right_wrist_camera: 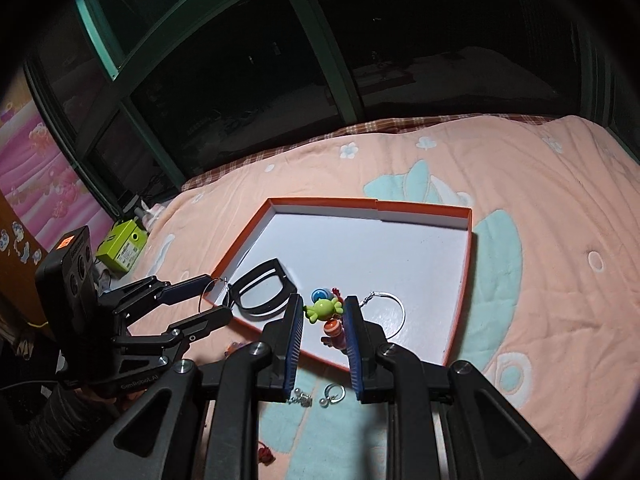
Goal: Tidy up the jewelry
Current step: 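Carry the bracelet over the tray with the right gripper while the left grasps the large silver hoop, then release the bracelet in the tray with the right gripper while the left drops the hoop beside it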
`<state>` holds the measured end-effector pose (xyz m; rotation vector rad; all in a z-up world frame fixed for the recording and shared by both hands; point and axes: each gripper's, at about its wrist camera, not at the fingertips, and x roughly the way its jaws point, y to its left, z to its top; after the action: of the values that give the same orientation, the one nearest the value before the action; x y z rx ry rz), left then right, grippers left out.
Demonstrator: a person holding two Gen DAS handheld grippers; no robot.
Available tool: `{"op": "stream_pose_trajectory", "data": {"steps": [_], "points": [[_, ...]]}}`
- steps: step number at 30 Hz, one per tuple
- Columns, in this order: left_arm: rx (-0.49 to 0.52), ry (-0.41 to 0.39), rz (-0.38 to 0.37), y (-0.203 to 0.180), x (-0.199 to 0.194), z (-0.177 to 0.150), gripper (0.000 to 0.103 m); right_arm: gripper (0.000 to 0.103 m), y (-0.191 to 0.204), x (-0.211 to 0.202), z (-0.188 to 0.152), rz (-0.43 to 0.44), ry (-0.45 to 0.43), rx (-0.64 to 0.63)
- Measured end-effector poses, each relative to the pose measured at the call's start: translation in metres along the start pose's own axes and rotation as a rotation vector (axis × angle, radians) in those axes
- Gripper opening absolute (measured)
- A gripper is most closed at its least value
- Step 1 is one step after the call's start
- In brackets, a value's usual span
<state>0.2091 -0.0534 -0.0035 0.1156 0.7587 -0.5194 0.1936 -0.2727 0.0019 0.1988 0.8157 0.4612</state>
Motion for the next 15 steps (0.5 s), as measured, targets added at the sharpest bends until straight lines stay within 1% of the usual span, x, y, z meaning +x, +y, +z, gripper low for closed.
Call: {"op": "stream_pose_trajectory", "data": {"steps": [1, 3, 4, 6, 8, 9, 11, 15], "points": [[-0.002, 0.004, -0.01, -0.001, 0.008, 0.005, 0.053, 0.023, -0.009, 0.009, 0.003, -0.003, 0.005, 0.023], [-0.006, 0.015, -0.025, -0.003, 0.024, 0.013, 0.053, 0.024, -0.014, 0.013, 0.004, -0.01, 0.009, 0.033], [-0.007, 0.021, -0.033, -0.004, 0.032, 0.017, 0.053, 0.024, -0.025, 0.023, 0.005, -0.02, 0.02, 0.06], [-0.008, 0.037, -0.044, -0.006, 0.048, 0.022, 0.053, 0.024, -0.03, 0.026, 0.005, -0.027, 0.024, 0.075], [-0.01, 0.052, -0.053, -0.008, 0.062, 0.025, 0.053, 0.024, -0.04, 0.032, 0.005, -0.044, 0.032, 0.102], [-0.013, 0.06, -0.057, -0.008, 0.069, 0.027, 0.053, 0.024, -0.05, 0.037, 0.005, -0.066, 0.037, 0.119], [-0.02, 0.074, -0.067, -0.008, 0.081, 0.028, 0.053, 0.024, -0.054, 0.04, 0.006, -0.074, 0.039, 0.125], [-0.022, 0.093, -0.076, -0.01, 0.098, 0.027, 0.053, 0.024, -0.065, 0.052, 0.009, -0.122, 0.055, 0.123]]}}
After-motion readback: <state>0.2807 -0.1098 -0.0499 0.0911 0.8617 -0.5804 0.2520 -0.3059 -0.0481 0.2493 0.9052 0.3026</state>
